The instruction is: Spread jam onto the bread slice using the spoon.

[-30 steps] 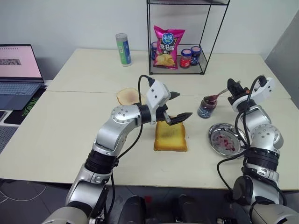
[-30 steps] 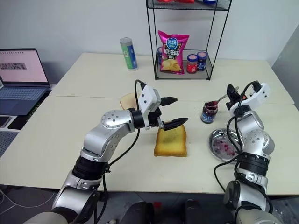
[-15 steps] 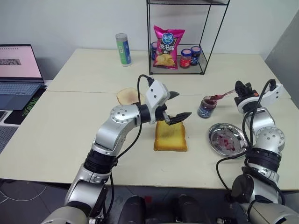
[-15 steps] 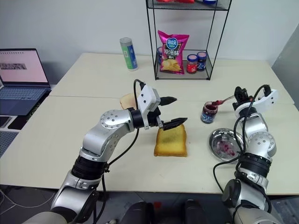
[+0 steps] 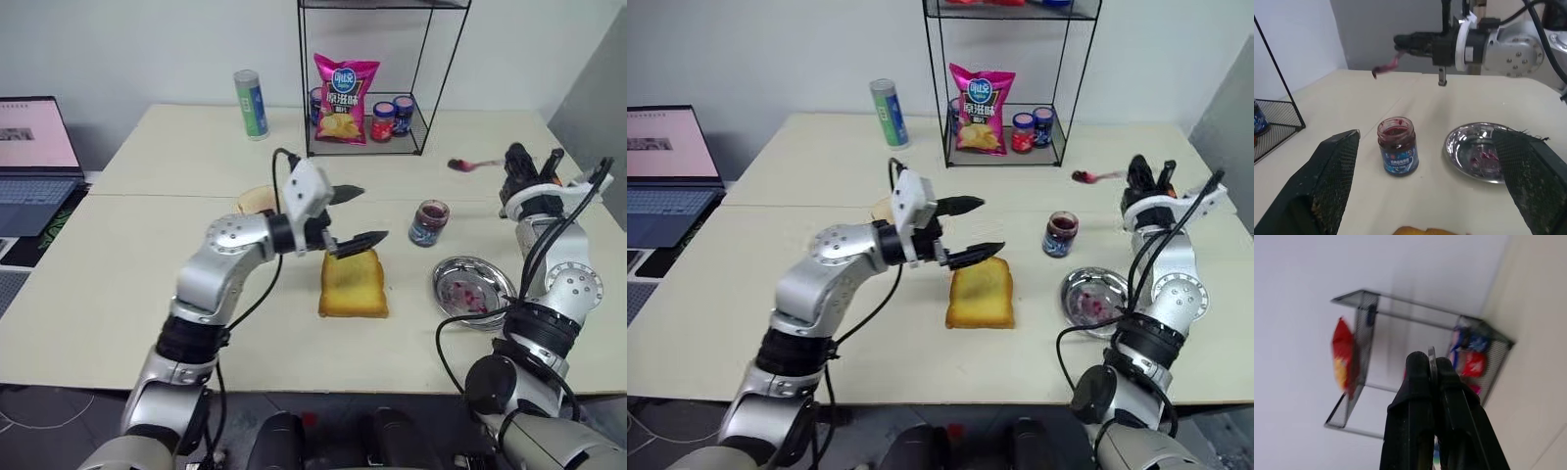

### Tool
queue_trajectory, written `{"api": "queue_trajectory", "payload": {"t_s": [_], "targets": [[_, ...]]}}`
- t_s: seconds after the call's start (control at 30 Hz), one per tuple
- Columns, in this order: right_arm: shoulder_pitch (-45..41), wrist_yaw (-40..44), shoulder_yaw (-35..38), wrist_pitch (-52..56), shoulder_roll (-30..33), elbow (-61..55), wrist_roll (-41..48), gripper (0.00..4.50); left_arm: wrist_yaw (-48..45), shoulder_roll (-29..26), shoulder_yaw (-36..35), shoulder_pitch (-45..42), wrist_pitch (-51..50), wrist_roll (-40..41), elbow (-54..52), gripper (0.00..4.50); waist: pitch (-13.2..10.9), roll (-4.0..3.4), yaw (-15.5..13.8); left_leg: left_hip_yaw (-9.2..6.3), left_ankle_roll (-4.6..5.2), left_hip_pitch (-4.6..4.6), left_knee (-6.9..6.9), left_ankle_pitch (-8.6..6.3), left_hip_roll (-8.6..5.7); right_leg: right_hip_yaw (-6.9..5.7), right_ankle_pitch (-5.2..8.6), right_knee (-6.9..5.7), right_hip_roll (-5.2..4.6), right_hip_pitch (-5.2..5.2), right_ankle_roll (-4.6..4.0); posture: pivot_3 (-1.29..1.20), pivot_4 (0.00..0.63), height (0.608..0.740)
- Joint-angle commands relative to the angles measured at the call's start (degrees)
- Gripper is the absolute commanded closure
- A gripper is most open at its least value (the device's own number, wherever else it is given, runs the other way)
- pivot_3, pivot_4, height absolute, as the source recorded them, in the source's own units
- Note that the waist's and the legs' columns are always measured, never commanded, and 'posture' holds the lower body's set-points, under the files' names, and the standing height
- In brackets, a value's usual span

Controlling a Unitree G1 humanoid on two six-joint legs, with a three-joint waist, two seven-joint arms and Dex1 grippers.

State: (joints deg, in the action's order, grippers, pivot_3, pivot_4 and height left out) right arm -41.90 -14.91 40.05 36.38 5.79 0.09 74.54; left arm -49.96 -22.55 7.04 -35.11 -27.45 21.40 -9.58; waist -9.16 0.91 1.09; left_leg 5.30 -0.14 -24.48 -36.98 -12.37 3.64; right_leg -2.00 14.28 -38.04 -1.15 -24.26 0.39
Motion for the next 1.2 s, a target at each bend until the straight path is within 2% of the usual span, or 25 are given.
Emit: {"api": "queue_trajectory", "payload": {"t_s": [0.03,0.17,0.27,0.33,0.53,0.73,1.0,1.2], "targets": [[4.36,2.04,-10.95,7.35,0.48,-11.88,3.01,4.47,0.63,-2.93,-3.77,4.75,-1.88,2.87,-7.2,0.0,0.01,-0.01,0.4,0.01,0.0,0.01,0.03,0.0,0.01,0.02,0.0,0.02,-0.01,0.01,0.0,0.0,0.15,0.74],[8.11,3.27,-18.13,9.43,0.39,-16.79,2.09,4.47,4.37,-4.37,-8.23,13.39,-5.17,6.12,-14.91,0.0,0.01,-0.01,0.47,-0.02,0.0,0.02,-0.02,0.0,0.01,-0.03,0.0,0.0,-0.03,0.04,0.0,0.0,0.15,0.74],[10.9,10.64,-27.8,11.68,4.93,-19.78,-5.76,4.47,4.48,-7.68,-10.82,26.34,-5.78,6.42,-21.44,0.0,0.02,-0.02,0.91,0.04,0.0,0.04,-0.01,-0.01,-0.01,0.02,0.0,0.04,-0.1,0.06,0.01,0.0,0.15,0.74],[11.89,14.56,-31.73,11.21,7.77,-20.54,-10.09,4.47,5.17,-8.84,-11.5,30.76,-5.37,6.25,-23.2,0.0,0.01,-0.01,0.73,0.12,0.0,0.12,0.03,-0.02,0.0,0.11,0.01,0.04,-0.12,0.08,0.0,0.0,0.15,0.74],[12.88,23.94,-38.91,7.65,12.09,-21.55,-20.1,4.47,6.83,-9.72,-11.83,35.95,-3.75,5.58,-24.4,0.0,0.02,0.05,-0.36,-0.06,0.05,0.13,-0.11,0.05,0.02,-0.1,0.06,0.06,-0.13,0.14,0.09,0.0,0.15,0.74],[12.94,33.57,-49.26,-0.71,17.59,-23.3,-36.25,4.47,7.15,-10.11,-10.76,37.41,-2.7,5.2,-25.19,0.0,0.02,0.06,-0.67,0.04,0.07,0.12,-0.04,0.06,0.02,-0.03,0.06,0.16,-0.19,0.08,0.03,0.0,0.15,0.74],[13.76,37.53,-50.55,-4.49,16.75,-22.92,-42.49,4.47,7.57,-10.2,-10.44,36.99,-3.14,5.91,-25.33,0.0,0.02,0.08,-0.84,-0.03,0.06,0.12,0.01,0.05,0.09,-0.1,0.15,0.11,-0.16,0.07,-0.11,0.0,0.15,0.74],[14.59,32.81,-41.55,1.84,12.22,-21.79,-34.45,4.47,7.38,-10.58,-10.25,35.44,-3.31,6.19,-24.28,0.0,0.03,0.1,-0.93,-0.02,0.06,0.13,-0.04,0.05,0.07,-0.1,0.14,0.08,-0.16,0.09,-0.11,0.0,0.15,0.74]]}}
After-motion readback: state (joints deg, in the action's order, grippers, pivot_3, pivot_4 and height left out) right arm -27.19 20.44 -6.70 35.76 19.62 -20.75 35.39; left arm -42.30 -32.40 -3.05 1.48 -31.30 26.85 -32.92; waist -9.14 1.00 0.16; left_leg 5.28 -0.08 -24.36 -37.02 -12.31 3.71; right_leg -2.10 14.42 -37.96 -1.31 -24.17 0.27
